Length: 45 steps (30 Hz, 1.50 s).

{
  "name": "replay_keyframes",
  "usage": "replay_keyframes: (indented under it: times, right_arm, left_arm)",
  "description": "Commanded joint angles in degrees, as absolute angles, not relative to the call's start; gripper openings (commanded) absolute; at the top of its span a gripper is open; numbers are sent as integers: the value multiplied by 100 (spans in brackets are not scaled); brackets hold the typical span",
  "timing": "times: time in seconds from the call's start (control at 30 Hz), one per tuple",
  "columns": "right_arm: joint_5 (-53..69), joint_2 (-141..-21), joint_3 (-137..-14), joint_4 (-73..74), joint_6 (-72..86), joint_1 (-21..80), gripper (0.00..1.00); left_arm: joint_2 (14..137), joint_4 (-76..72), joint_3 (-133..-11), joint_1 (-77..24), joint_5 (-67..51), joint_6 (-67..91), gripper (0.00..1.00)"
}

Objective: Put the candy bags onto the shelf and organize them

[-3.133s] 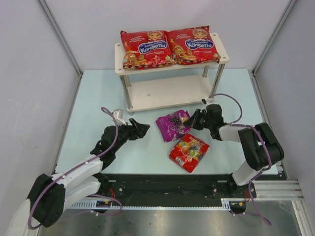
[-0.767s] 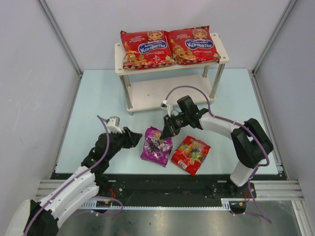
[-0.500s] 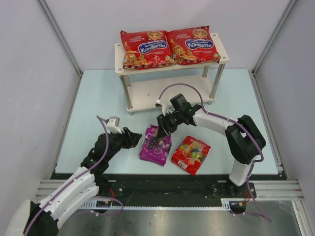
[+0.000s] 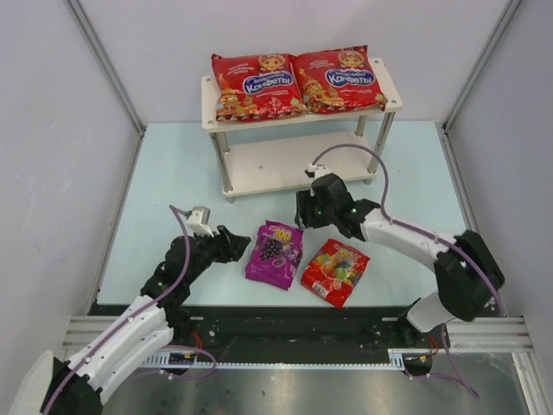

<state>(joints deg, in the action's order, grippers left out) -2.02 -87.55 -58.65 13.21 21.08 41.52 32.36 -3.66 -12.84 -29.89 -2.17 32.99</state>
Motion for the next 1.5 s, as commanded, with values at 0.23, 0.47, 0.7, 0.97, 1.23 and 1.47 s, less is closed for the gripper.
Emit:
replay_keyframes:
  times: [0.23,0.47,0.7,0.97,1.23,1.47]
  right_arm:
    - [-3479,-7558,-4702,764,4903,6537,61]
    - [-4026,-7795,-4535,1089,5791,7251,64]
    - [-3736,-8024,-4386,1072,6099,7251,64]
    - [-3411,-8130,-4122,405,6003,7233,64]
    - [-2962,-8288,-3929,-447,5714,7225,61]
    - [-2786,-8437,-3911,-448,5739,7128,46]
  left_arm:
    - [3313,-1055,-730,-3137,-677,3375,69]
    - [2998,-1327,-343,-3638,-536,3427,69]
    - [2821,-1415,-132,-3876,-422,3551,68]
    - [3496,-1574,-255,-4218,-159,3498,66]
    - [3586,-1257,-325,-4815,386,3559,65]
    - [3691,-1318,-316,-5027,554,3647,65]
